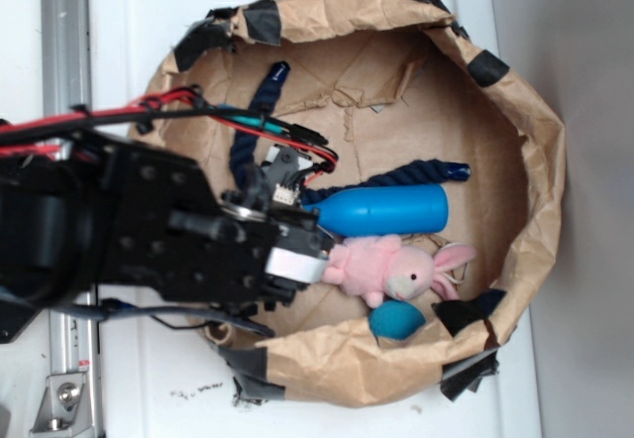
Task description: Grab the blue rope.
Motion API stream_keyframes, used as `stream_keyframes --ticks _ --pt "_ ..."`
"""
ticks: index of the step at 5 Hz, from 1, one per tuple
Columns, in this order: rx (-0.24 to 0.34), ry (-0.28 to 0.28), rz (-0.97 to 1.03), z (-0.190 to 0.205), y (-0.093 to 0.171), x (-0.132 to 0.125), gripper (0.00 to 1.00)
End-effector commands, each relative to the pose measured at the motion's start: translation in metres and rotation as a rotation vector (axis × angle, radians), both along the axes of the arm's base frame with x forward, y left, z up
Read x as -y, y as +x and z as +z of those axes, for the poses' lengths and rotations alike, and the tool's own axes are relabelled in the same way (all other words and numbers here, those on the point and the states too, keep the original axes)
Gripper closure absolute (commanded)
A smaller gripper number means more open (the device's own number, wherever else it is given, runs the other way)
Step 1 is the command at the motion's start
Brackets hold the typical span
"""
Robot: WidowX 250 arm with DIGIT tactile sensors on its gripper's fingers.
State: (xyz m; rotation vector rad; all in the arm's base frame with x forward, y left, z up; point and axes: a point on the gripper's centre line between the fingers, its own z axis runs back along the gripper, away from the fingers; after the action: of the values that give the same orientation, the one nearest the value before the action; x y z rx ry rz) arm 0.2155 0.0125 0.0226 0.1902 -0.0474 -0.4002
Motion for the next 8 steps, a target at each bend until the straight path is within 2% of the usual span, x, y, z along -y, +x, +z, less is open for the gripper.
stream_keyframes --ticks 1,4,5,6,7,8 --pt "0.026 0.089 -0.070 0.017 -0.027 -0.045 0.00" --pt "-0.092 -0.054 -0.101 0.012 0.007 -0.058 0.00" --pt "-0.105 -0.060 -0.138 0.011 0.014 -0.047 0.00" --pt "-0.161 -0.096 -0.268 -0.004 0.013 -0.027 0.00" --pt "-0.199 -0.075 -0.323 -0.013 0.011 -0.015 0.00" --pt "-0.196 -0.069 -0.367 -0.013 0.015 -0.002 0.00"
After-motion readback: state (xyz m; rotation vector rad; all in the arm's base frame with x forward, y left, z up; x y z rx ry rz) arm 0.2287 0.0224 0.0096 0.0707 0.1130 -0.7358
